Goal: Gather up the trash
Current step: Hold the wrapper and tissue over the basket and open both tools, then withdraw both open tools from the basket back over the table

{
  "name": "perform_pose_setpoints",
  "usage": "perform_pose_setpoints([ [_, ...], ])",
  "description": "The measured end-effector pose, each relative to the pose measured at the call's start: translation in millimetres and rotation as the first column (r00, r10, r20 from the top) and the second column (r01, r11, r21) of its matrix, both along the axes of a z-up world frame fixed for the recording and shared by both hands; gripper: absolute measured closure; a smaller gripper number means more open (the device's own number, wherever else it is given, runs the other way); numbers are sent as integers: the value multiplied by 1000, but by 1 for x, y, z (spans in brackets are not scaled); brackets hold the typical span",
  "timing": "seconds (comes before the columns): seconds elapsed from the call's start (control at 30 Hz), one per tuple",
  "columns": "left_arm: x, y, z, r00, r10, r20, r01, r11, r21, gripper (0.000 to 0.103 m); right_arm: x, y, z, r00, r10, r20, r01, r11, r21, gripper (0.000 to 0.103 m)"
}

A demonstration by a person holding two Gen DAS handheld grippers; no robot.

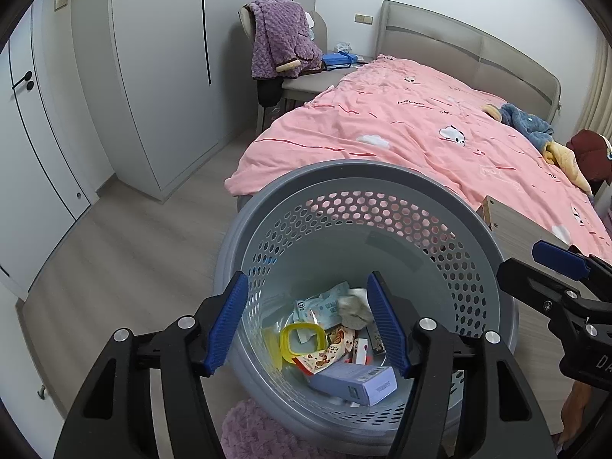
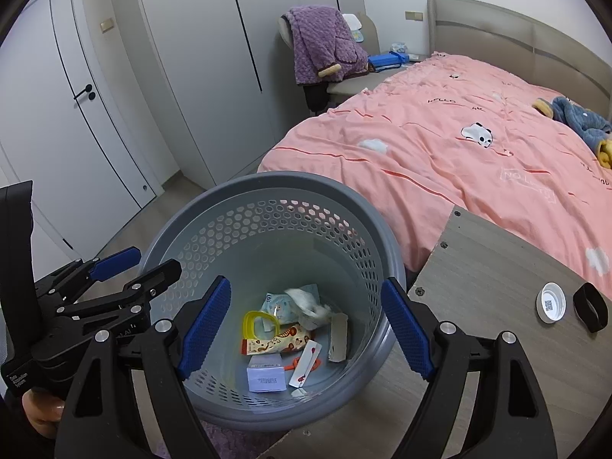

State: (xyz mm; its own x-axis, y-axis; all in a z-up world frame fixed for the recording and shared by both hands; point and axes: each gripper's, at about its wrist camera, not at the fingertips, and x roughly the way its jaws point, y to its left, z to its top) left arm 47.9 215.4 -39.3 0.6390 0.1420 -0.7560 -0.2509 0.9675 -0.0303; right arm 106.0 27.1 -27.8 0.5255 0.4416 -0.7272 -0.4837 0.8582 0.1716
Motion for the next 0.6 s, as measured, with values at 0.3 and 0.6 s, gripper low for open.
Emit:
perform_pose_setpoints([
  [0.3, -5, -2, 5, 1000, 7, 10, -7, 1000, 9, 40, -5, -3, 0, 1000, -4, 11, 4, 1000, -7, 24],
  [0.6, -10, -3, 11, 1000, 7, 23, -8, 1000, 19, 36, -12, -7, 5, 1000, -7, 24, 7, 1000, 4, 22],
])
